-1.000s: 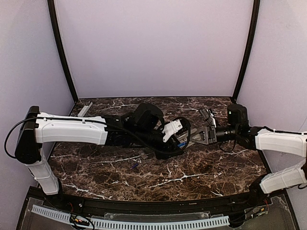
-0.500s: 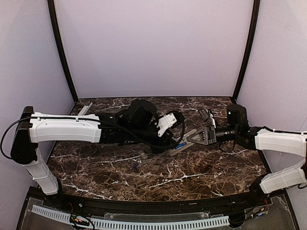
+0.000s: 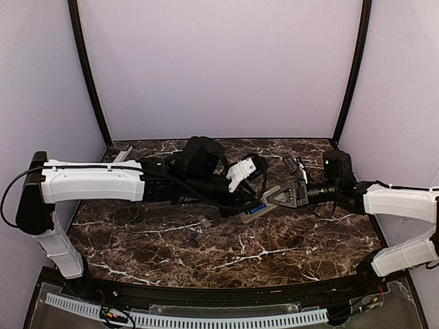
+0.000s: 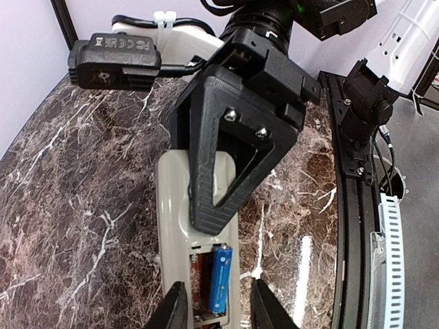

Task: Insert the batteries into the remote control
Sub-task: Adjust the battery in the battery compartment.

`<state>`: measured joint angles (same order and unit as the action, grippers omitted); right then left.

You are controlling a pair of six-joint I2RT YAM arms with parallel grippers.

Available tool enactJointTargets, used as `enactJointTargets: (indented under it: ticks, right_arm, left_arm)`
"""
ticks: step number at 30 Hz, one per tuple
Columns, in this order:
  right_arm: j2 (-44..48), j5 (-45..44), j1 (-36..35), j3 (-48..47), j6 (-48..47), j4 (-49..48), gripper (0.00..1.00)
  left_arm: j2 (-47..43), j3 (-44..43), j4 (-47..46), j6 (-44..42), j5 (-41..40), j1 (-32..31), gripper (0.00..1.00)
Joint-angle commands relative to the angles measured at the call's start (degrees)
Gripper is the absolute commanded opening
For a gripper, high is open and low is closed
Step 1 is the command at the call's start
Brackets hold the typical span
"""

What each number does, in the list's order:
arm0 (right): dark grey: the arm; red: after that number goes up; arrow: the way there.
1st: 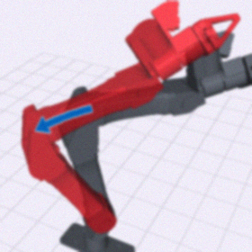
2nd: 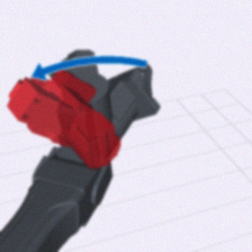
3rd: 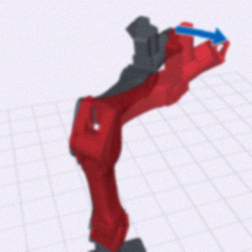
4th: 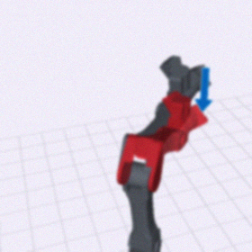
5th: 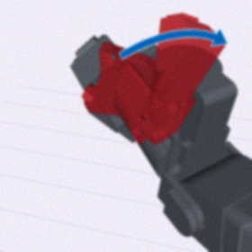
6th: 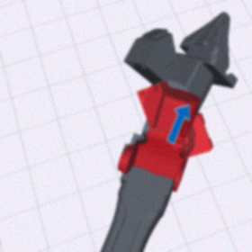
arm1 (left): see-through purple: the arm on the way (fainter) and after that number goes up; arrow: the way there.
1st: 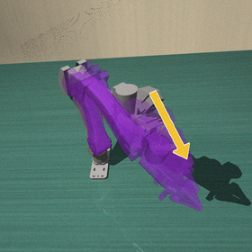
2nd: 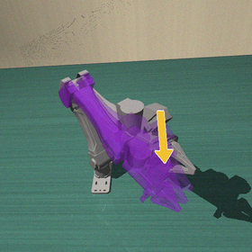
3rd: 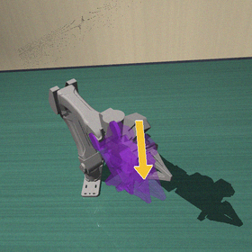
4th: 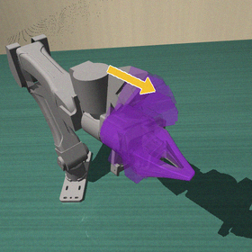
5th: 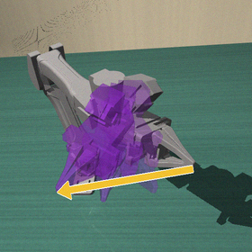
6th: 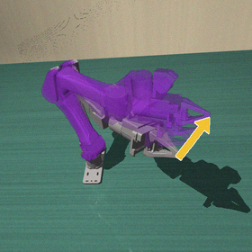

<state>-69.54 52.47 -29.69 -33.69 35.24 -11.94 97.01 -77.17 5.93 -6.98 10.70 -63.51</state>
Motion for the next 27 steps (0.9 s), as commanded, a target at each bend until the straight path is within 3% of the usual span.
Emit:
enactJointTargets:
  ticks: [1,27]
  right_arm:
    - [-0.3,-0.5,-0.5,-0.2,1.0,-1.6,0.00]
    - [-0.1,-0.8,-0.5,0.6,2.5,-3.0,0.00]
  left_arm:
    - [1.2,-2.1,-0.1,1.1,2.4,-0.4,0.32]
    - [5.5,-5.2,0.2,2.4,2.4,-0.5,0.20]
